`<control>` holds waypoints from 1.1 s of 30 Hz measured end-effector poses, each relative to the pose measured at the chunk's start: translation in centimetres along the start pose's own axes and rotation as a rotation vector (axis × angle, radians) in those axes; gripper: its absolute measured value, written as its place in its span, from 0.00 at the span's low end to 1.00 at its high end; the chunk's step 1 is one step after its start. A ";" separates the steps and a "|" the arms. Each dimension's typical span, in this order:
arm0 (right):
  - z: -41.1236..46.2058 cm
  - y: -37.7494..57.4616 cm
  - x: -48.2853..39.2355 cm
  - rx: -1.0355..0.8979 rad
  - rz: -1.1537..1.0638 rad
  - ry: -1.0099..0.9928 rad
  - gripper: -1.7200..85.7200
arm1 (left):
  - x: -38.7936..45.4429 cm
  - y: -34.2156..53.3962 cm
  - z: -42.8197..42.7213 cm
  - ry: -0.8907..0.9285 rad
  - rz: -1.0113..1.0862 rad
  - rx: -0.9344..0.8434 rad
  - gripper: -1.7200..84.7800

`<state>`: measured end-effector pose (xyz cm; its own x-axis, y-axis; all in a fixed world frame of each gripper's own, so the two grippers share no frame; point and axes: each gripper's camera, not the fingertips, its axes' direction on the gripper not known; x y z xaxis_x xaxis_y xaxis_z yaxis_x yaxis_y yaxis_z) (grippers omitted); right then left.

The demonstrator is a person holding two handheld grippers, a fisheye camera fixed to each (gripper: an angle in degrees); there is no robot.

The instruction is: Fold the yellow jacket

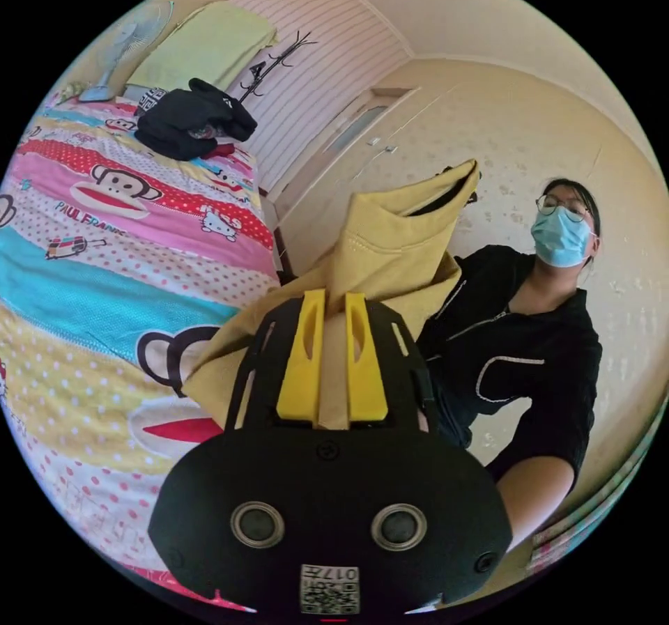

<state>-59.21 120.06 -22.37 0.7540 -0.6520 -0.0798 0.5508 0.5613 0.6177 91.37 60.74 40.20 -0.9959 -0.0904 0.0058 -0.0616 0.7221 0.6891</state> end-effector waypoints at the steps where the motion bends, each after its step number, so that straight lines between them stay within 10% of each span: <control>1: -0.6 -0.5 -0.6 0.008 -0.011 0.004 0.04 | 0.1 1.1 -0.1 0.052 0.023 0.045 0.04; 6: -3.0 -1.9 -1.7 0.025 0.022 0.139 0.04 | 5.8 5.1 -2.2 0.058 0.178 0.201 0.02; 11: -6.7 -1.9 -1.0 0.159 0.082 0.173 0.05 | 20.8 14.1 -9.2 -0.332 0.349 0.691 0.02; 21: -7.8 -1.4 -1.2 0.324 0.170 0.175 0.08 | 40.0 20.5 -10.7 -0.680 0.348 1.065 0.01; 33: 12.3 15.3 -5.4 0.028 0.335 -0.521 0.18 | 50.9 23.4 -10.7 -0.679 0.416 1.231 0.01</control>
<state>-59.27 125.87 -2.88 0.6063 -0.6098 0.5104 0.2994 0.7696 0.5639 39.95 65.71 64.33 -0.7738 0.3480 -0.5293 0.5615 0.7635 -0.3189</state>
